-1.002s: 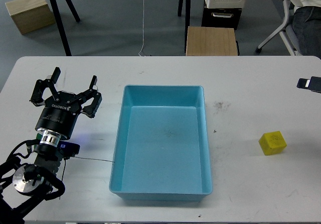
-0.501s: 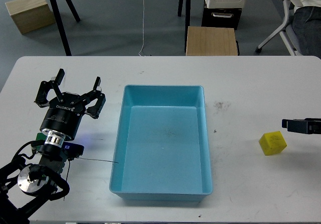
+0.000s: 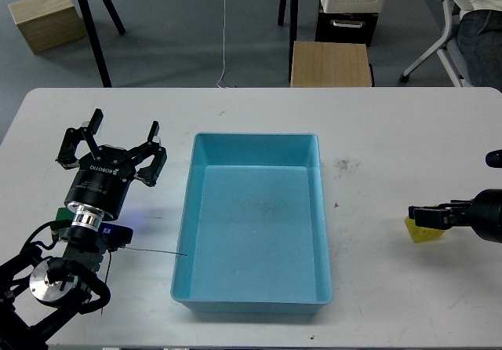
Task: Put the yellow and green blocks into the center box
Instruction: 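Lower the right gripper onto the yellow cube and close on it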
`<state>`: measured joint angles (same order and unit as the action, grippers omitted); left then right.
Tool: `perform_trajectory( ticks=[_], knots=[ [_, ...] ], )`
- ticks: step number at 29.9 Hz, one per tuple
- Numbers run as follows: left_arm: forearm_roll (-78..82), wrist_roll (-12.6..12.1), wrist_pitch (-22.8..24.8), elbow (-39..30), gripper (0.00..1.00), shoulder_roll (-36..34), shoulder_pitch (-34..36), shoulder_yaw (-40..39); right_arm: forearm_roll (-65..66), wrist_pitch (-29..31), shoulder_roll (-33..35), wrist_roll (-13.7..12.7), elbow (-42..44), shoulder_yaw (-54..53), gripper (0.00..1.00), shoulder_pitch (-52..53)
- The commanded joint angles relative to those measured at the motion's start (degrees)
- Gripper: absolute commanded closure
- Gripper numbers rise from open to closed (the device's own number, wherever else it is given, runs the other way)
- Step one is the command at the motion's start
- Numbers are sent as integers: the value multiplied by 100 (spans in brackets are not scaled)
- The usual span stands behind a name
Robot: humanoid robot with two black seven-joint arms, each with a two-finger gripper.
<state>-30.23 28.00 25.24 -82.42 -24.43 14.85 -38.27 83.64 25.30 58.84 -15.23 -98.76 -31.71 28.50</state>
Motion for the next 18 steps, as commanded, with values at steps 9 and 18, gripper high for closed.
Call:
perform_trajectory(
  ticks=[9, 18],
  knots=[
    [9, 0, -2, 156, 0, 9, 0, 4, 12, 1, -294, -6, 331, 121, 7, 77],
    [9, 0, 7, 200, 0, 9, 0, 4, 258, 1, -628, -6, 524, 139, 11, 59]
  ],
)
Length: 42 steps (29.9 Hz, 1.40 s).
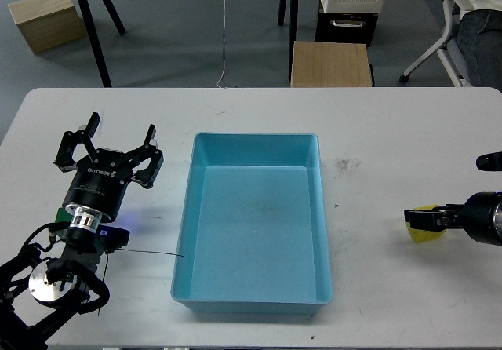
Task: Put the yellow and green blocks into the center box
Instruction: 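Lower the right gripper onto the yellow cube and close on it, then lift the yellow cube with the right gripper over the blue tray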
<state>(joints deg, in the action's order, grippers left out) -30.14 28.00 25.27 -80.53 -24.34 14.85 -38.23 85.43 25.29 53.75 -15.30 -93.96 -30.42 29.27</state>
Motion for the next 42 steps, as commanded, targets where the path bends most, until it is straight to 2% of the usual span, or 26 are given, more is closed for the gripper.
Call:
perform_trajectory(
  ticks=[1, 5, 9, 11, 13, 17, 18, 20, 21, 28, 33, 35, 42],
  knots=[
    [-1, 0, 4, 11, 0, 0, 0, 0, 123, 11, -137, 0, 44, 18, 13, -17],
    [-1, 0, 13, 19, 0, 8, -17, 0, 150, 11, -146, 0, 53, 246, 22, 18],
    [-1, 0, 13, 20, 0, 8, -17, 0, 150, 11, -137, 0, 53, 422, 25, 88],
    [-1, 0, 4, 28, 0, 8, -17, 0, 141, 11, -137, 0, 53, 431, 33, 132],
    [-1, 0, 4, 28, 0, 8, -17, 0, 141, 11, -137, -8, 62, 449, 42, 202],
    [-1, 0, 13, 37, 0, 8, -35, 0, 36, 169, -128, -8, 71, 449, 84, 229],
    [-1, 0, 13, 54, 0, 8, -52, 8, 36, 204, -146, 0, 79, 449, 91, 220],
    [-1, 0, 13, 55, 0, 8, -61, 9, 44, 222, -146, 9, 88, 449, 98, 211],
    [-1, 0, 13, 55, 0, 8, -61, 0, 44, 239, -137, 44, 88, 458, 100, 211],
    [-1, 0, 13, 55, 0, 8, -96, 0, 44, 271, -146, 132, 53, 405, 100, 438],
    [-1, 0, 13, 28, 0, 0, -96, 0, 27, 271, -146, 527, 27, 405, 100, 948],
    [-1, 0, 13, 28, 0, -35, -96, 0, 27, 271, -146, 834, 27, 414, 100, 1273],
    [-1, 0, 4, 28, 0, -44, -88, 0, 53, 271, -137, 2187, 9, 423, 100, 2608]
  ],
)
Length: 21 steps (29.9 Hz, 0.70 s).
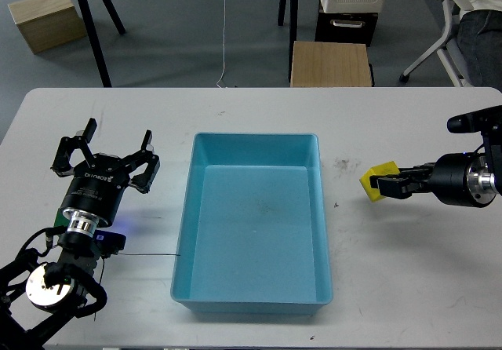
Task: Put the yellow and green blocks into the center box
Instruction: 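Lift the yellow cube with the right gripper over the blue tray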
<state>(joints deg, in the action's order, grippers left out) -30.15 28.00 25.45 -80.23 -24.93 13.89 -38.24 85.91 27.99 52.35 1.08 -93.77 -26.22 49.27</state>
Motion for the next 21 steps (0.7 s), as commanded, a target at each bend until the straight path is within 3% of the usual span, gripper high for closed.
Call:
perform_trajectory(
  ticks=[1, 6, 9, 21],
  knots=[
    [0, 0, -14, -1, 0, 23, 8, 1, -4, 1, 4, 742, -19, 2, 100, 845],
    [0, 0, -5, -10, 0, 23, 8, 1, -4, 1, -5, 1604, -36, 20, 100, 1786],
    [0, 0, -14, -10, 0, 23, 8, 1, 110, 1, -206, 1869, -132, 73, 99, 2050],
    [0, 0, -5, -10, 0, 32, 17, -17, 1164, 1, -1534, 1913, -177, 1574, 99, 2455]
  ],
)
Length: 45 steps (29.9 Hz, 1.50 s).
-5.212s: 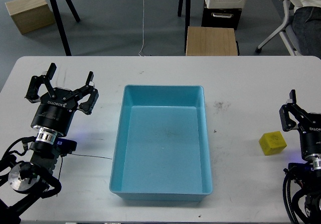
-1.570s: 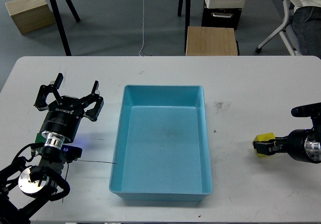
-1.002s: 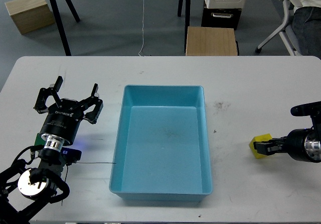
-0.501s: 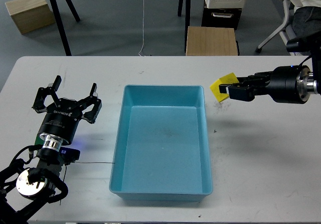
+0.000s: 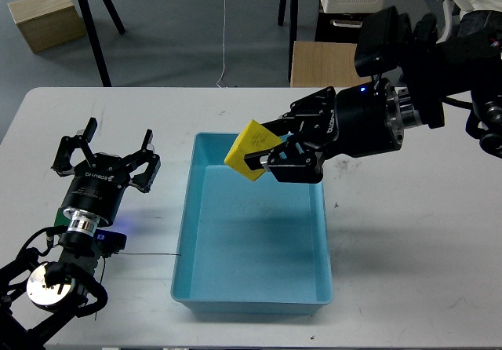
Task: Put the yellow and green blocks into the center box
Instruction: 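Lift the yellow cube with the right gripper over the blue tray, then lower the yellow cube into the tray and open the right gripper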
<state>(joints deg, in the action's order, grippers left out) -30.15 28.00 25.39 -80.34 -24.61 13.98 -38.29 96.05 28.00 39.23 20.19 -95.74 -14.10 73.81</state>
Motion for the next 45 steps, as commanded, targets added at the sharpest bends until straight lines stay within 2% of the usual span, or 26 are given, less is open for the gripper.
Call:
perform_trajectory(
  ticks=[1, 13, 28, 31, 37, 45],
  knots=[
    [0, 0, 1, 1, 0, -9, 17, -20, 185, 0, -275, 2, 29, 460, 98, -7],
    [-8, 0, 9, 10, 0, -26, 78, -73, 660, 0, -960, -7, 757, 1252, 98, -130],
    [-9, 0, 36, 28, 0, -35, 70, -82, 713, 0, -1725, -42, 1813, 1278, 95, -552],
    [-9, 0, 36, 28, 0, -35, 61, -73, 713, 0, -1734, -51, 1813, 1278, 85, -561],
    [-9, 0, 36, 28, 0, -35, 52, -73, 696, 0, -1726, -103, 1971, 1208, 35, -579],
    [0, 0, -8, 45, 0, -35, 96, -82, 687, 0, -1646, -103, 1989, 1033, 18, -596]
  ],
)
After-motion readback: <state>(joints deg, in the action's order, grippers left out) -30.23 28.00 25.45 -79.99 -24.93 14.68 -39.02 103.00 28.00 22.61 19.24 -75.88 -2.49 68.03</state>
